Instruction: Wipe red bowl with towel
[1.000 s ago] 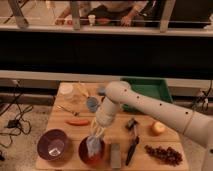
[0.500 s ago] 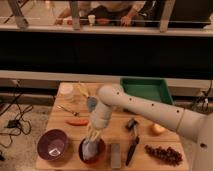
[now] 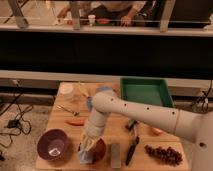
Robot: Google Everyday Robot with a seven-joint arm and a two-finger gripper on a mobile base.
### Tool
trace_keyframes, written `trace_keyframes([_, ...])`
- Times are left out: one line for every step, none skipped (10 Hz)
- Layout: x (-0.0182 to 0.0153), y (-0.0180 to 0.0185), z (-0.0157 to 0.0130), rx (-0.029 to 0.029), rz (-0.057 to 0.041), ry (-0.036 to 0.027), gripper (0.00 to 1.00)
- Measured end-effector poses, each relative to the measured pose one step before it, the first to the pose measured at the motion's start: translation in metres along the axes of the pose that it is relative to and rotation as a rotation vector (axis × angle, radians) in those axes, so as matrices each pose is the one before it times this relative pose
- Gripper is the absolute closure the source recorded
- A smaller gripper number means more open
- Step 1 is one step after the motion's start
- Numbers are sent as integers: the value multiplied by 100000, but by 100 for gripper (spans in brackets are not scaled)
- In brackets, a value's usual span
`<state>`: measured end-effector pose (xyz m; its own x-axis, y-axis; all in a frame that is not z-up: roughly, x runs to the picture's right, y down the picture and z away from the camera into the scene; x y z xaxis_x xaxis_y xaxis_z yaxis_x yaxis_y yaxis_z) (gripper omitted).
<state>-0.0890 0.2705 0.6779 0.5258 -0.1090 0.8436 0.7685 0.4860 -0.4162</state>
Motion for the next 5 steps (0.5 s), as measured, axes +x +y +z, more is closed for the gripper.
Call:
trace_keyframes([-355, 677, -413, 365, -89, 97, 98])
trace_keyframes([122, 565, -479, 349, 254, 322, 98])
trace_keyframes([412, 679, -851, 813, 871, 1069, 98])
trace_keyframes([604, 260, -876, 1023, 886, 1197, 98])
trace_keyframes([730, 174, -800, 1184, 1248, 987, 98])
